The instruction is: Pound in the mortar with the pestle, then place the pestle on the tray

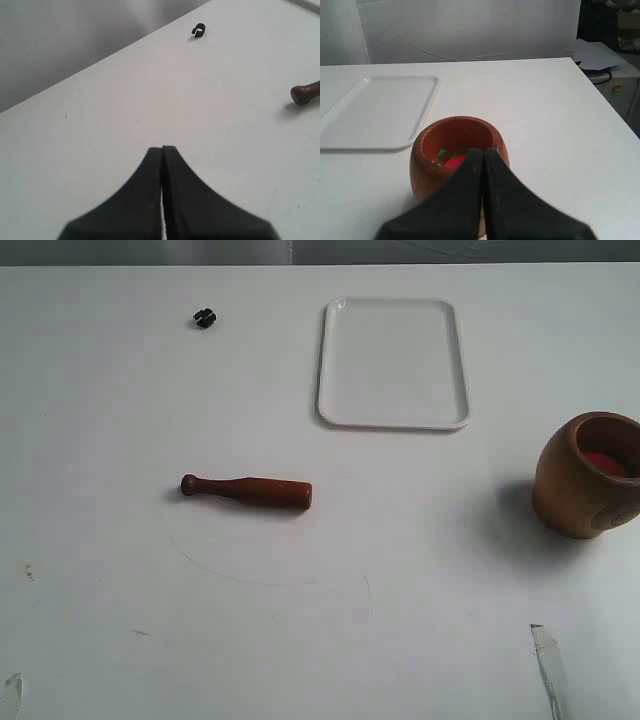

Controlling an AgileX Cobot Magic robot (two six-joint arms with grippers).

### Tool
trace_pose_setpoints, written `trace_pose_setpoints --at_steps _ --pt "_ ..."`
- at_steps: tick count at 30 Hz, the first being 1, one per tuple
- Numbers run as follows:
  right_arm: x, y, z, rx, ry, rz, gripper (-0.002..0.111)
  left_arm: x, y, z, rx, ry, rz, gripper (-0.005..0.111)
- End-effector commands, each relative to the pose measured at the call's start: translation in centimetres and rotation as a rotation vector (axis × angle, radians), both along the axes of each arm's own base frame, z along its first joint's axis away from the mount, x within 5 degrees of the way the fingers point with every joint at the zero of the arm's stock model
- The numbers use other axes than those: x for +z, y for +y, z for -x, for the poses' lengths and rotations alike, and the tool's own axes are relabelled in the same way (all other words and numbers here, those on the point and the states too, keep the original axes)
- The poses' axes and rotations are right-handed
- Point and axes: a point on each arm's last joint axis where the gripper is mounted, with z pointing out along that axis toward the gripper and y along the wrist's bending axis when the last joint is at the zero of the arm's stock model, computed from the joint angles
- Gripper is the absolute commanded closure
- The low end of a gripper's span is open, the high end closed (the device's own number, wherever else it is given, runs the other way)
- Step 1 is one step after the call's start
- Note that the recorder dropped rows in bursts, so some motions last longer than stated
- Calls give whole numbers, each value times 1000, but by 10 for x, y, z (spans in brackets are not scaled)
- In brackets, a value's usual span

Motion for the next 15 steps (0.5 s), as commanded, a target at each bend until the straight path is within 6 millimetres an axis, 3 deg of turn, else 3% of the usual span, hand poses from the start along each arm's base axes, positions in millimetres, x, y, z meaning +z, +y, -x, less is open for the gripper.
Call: trace_pose_setpoints --at_steps 1,6,8,11,15 --pt "0 0 0 2 -5 -1 108 0 -1 0 -6 -4 15 107" --pt "5 -2 -1 -8 -70 78 108 0 -1 0 -6 -4 15 107" --pt "14 -3 -2 -20 -174 90 108 0 -1 0 -6 -4 15 107" --pt "33 -5 -2 -61 -362 -147 108 0 -1 0 -6 -4 15 107" --pt "48 -10 1 -105 -523 -256 108 0 -1 0 -6 -4 15 107"
